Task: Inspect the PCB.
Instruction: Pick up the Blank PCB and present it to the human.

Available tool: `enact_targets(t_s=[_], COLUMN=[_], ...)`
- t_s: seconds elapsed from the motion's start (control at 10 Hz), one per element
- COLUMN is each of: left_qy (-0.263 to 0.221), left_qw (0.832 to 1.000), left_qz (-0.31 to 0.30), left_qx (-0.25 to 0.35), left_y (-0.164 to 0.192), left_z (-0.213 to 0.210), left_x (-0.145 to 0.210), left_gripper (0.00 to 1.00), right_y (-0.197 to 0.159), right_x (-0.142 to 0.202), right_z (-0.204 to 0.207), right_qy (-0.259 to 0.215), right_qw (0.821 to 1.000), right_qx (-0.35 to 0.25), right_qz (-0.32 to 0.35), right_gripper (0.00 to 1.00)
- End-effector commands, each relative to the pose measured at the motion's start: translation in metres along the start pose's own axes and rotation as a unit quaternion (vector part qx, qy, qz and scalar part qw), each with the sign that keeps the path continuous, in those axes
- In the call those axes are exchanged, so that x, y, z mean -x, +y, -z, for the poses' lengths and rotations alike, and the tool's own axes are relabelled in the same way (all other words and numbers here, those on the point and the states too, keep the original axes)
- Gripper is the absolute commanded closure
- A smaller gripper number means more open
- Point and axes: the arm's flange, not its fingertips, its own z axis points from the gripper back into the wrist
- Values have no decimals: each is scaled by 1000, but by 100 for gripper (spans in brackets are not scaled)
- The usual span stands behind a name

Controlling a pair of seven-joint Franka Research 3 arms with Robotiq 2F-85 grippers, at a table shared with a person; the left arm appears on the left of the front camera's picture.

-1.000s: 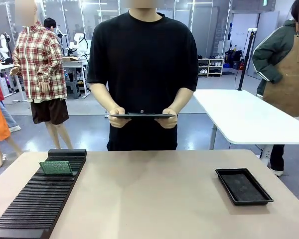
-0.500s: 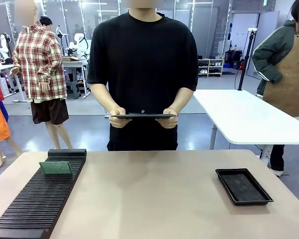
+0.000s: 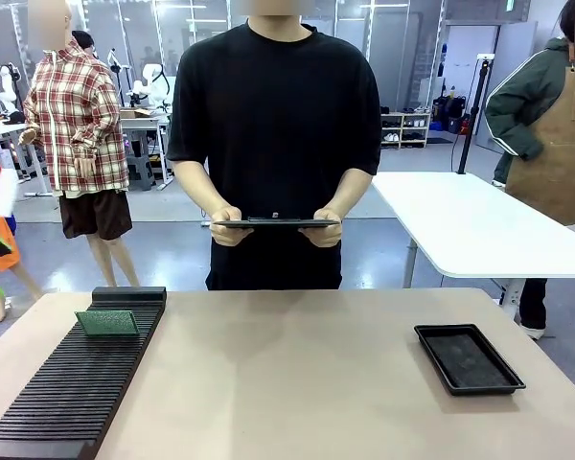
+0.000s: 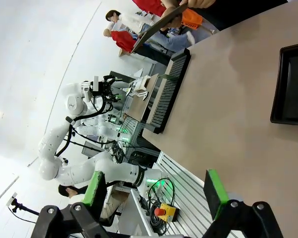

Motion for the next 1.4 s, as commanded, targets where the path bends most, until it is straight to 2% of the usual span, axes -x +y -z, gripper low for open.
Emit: enact_targets(t_s=[0.0,0.1,0.2,0.3,0.9,1.0,1.3], left_qy=[-8,-18,-22,-5,-11,11,76], left_qw=[998,999,999,999,999,998,994], left_qz=[55,50,35,49,47,54,75], left_qx=[-5,-8,17,7,8,26,25], left_y=[13,15,16,3,5,15,40], left_z=[12,13,9,15,16,37,81], left_x=[1,-2,1,-12,-10,-18,-26], left_gripper=[0,0,0,0,0,0,0], right_y=[1,1,1,1,1,1,1], right_x=[-1,-1,-1,-1,-1,-1,-1], right_z=[0,0,0,0,0,0,0], right_qy=[-4,-4,-4,-4,-4,-4,-4], right_qw=[1000,1000,1000,1000,1000,1000,1000], right_qx=[-6,-6,-6,-6,-6,-6,-6], right_qz=[-4,-4,-4,-4,-4,-4,-4], right_gripper=[0,0,0,0,0,0,0])
